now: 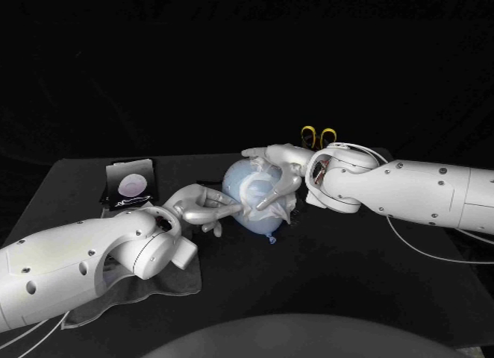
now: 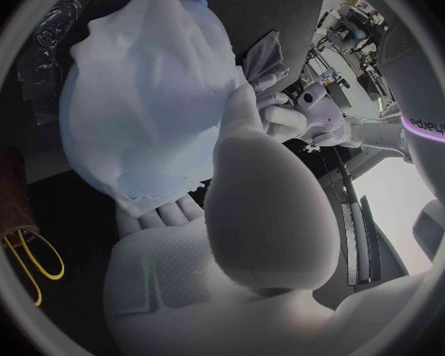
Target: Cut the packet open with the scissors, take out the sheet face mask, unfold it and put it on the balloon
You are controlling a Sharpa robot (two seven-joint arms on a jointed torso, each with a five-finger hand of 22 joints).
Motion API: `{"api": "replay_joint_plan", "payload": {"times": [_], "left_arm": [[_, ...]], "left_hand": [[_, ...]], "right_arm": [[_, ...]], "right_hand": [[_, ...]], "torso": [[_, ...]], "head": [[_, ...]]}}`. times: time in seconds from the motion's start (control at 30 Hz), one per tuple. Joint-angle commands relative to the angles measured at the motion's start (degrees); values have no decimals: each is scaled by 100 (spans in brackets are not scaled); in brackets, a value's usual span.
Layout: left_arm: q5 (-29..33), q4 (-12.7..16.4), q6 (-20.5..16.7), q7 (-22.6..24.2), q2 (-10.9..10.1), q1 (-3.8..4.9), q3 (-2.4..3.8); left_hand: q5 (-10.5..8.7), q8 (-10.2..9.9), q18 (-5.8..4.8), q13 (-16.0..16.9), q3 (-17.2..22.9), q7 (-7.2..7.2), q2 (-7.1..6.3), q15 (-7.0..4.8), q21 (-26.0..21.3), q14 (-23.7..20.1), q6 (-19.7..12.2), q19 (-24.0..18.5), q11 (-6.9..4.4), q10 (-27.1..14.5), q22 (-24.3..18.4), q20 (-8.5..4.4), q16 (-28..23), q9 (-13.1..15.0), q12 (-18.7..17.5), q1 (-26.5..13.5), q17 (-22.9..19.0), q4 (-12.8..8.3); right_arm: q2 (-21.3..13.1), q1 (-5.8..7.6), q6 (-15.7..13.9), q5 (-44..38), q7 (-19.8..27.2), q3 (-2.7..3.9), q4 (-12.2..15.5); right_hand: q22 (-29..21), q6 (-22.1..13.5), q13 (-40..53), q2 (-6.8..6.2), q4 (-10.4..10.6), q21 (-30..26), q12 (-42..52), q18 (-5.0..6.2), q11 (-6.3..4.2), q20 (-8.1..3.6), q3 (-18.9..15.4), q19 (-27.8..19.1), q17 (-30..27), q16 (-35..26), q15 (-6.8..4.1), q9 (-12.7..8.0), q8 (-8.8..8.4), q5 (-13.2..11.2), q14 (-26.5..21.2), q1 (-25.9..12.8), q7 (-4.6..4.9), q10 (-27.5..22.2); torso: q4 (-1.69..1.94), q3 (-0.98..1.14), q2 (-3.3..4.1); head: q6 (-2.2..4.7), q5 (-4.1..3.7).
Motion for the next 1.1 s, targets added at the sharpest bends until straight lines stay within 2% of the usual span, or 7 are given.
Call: {"api": "replay_joint_plan", "payload": {"times": [0.03,0.3,0.43,0.47,0.67,0.87,1.1], "left_arm": [[310,11,-47,-77,46,-12,3],[385,-19,8,-225,146,-35,2],[463,-37,-10,-271,197,-50,3],[480,-40,-20,-275,208,-54,3],[565,-44,-80,-266,264,-78,5],[584,-27,-120,-265,281,-88,6],[526,-14,-161,-292,298,-91,7]], "left_hand": [[-23,-20,84,-8,-67,-28,-14,34,-96,-44,-38,-92,-19,-27,-130,-1,-19,-9,-41,96,-88,-9],[-21,-121,87,5,-368,-88,-23,-7,-193,-91,-219,-106,-73,43,-212,-34,-31,-72,-32,110,-130,30],[-21,-174,44,85,-507,-107,40,-45,-38,0,-293,78,-120,364,39,-65,123,-104,188,81,111,39],[-20,-176,21,161,-553,-145,68,-81,66,54,-283,182,-173,619,200,-88,214,-108,369,87,252,38],[-19,-139,-12,454,-708,-288,123,-215,196,101,-172,294,-335,933,387,-208,346,-103,907,162,421,29],[-24,-127,-43,1041,-852,-366,191,-298,328,181,-84,373,-431,907,568,-290,524,-114,1785,276,680,24],[-15,-142,-98,2247,-1004,-403,300,-358,594,227,62,534,-506,614,947,-350,665,-153,3555,407,773,37]], "right_arm": [[15,-28,225,-38,-139,-19,-2],[23,-28,262,-38,-179,-21,3],[23,-29,296,-38,-197,-21,7],[23,-29,302,-38,-200,-22,9],[26,-38,327,-38,-225,-24,7],[13,-55,345,-38,-246,-26,2],[-6,-69,356,-38,-264,-27,2]], "right_hand": [[5,42,9,26,-5,39,16,-55,3,-3,8,54,6,31,-2,9,24,8,41,33,-8,36],[17,69,11,38,-4,49,52,-54,29,-3,-6,84,15,44,-2,22,37,3,75,25,7,75],[25,71,6,33,-4,54,54,-54,37,-4,-42,100,20,50,-2,24,39,3,93,11,8,58],[25,71,6,33,-4,54,54,-54,37,-4,-42,100,20,50,-2,24,39,3,93,11,8,58],[73,136,8,55,-5,78,95,-49,65,-5,-25,186,43,84,-7,52,65,1,183,0,30,104],[95,189,11,68,-6,93,134,-47,88,-7,7,234,57,105,-10,74,87,-2,237,7,42,151],[142,268,14,105,-6,122,198,-41,130,-9,65,331,83,147,-19,108,121,-9,340,12,66,226]], "torso": [[-2,3,2],[0,2,-2],[3,0,-1],[2,-1,0],[2,0,0],[2,0,-1],[1,0,1]], "head": [[-7,1],[-21,-4],[-24,-12],[-25,-13],[-24,-25],[-27,-33],[-27,-40]]}}
